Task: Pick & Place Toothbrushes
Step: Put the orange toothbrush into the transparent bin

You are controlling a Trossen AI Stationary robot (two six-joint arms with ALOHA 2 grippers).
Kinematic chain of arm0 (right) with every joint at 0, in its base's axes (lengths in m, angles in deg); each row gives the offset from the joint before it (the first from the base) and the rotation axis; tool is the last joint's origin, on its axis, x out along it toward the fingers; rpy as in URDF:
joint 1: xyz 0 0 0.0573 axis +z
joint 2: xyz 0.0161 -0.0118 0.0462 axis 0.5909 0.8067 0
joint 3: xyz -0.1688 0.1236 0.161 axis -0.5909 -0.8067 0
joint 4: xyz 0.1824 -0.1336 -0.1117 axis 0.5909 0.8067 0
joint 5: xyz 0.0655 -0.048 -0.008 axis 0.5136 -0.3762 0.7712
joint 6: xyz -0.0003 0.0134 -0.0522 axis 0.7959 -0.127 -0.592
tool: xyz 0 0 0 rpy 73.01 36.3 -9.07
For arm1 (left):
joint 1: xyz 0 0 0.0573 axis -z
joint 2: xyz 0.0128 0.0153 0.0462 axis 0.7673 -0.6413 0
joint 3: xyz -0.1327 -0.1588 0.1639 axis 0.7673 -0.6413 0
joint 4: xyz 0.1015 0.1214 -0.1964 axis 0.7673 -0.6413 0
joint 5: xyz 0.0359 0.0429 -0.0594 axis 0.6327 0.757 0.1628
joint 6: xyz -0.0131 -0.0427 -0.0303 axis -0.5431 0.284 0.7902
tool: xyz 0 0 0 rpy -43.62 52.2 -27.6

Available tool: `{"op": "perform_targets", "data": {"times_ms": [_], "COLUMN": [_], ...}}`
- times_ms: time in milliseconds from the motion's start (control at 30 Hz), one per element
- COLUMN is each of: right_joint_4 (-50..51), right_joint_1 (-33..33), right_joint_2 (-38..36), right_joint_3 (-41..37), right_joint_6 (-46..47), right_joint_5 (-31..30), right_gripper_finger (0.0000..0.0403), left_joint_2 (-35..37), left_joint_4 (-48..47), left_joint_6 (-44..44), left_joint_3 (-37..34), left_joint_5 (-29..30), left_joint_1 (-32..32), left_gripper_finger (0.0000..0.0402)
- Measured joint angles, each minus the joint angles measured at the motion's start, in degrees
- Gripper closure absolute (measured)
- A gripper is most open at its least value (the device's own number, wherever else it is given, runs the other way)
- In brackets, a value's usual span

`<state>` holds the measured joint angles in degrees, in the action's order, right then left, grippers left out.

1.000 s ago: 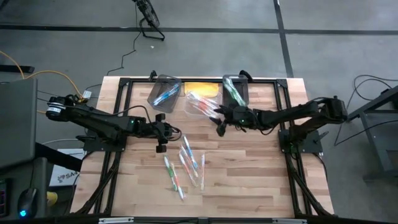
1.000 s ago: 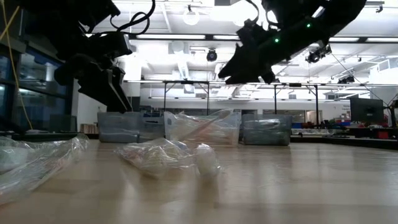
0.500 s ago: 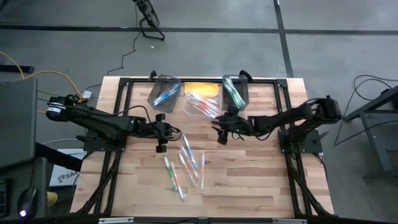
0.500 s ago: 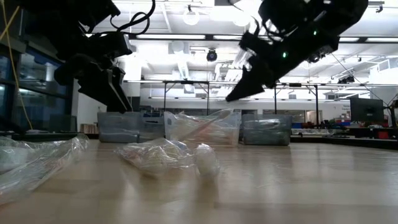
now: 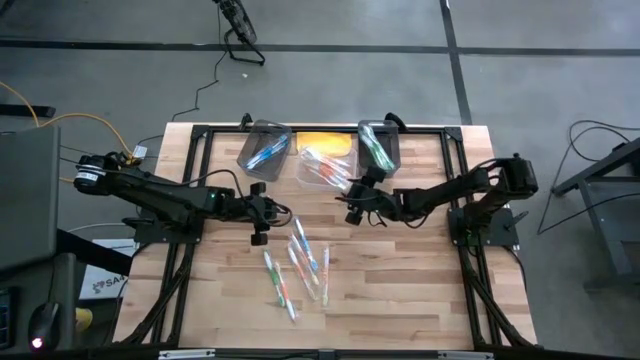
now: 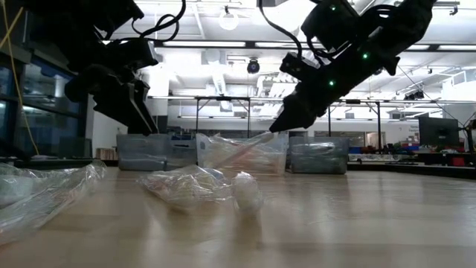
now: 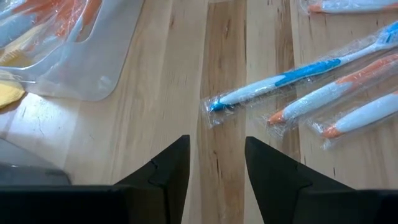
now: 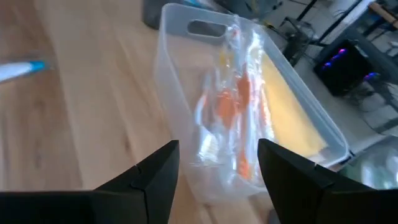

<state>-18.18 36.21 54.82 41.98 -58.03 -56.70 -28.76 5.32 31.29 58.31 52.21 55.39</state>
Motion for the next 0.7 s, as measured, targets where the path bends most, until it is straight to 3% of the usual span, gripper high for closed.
{"op": "perform_targets", "data": {"times_ms": [167,367,700], "right_joint_4": [0.0,0.1,0.5], "right_joint_1": [0.0,-0.2,-1.9], "right_joint_2": [0.0,0.0,1.6], "right_joint_3": [0.0,0.0,0.0], "right_joint_6": [-2.7,-2.7,-2.9], "right_joint_5": [6.3,3.7,6.0], "right_gripper_finger": [0.0233,0.0277,0.0322], "left_joint_2": [0.0,0.0,0.0], "left_joint_4": [0.0,0.0,0.0], "left_joint_6": [0.0,0.0,0.0], "left_joint_3": [0.0,0.0,0.0], "left_joint_5": [0.0,0.0,0.0], "left_joint_1": [0.0,0.0,0.0], "left_gripper_finger": [0.0254,0.0254,0.0254]}}
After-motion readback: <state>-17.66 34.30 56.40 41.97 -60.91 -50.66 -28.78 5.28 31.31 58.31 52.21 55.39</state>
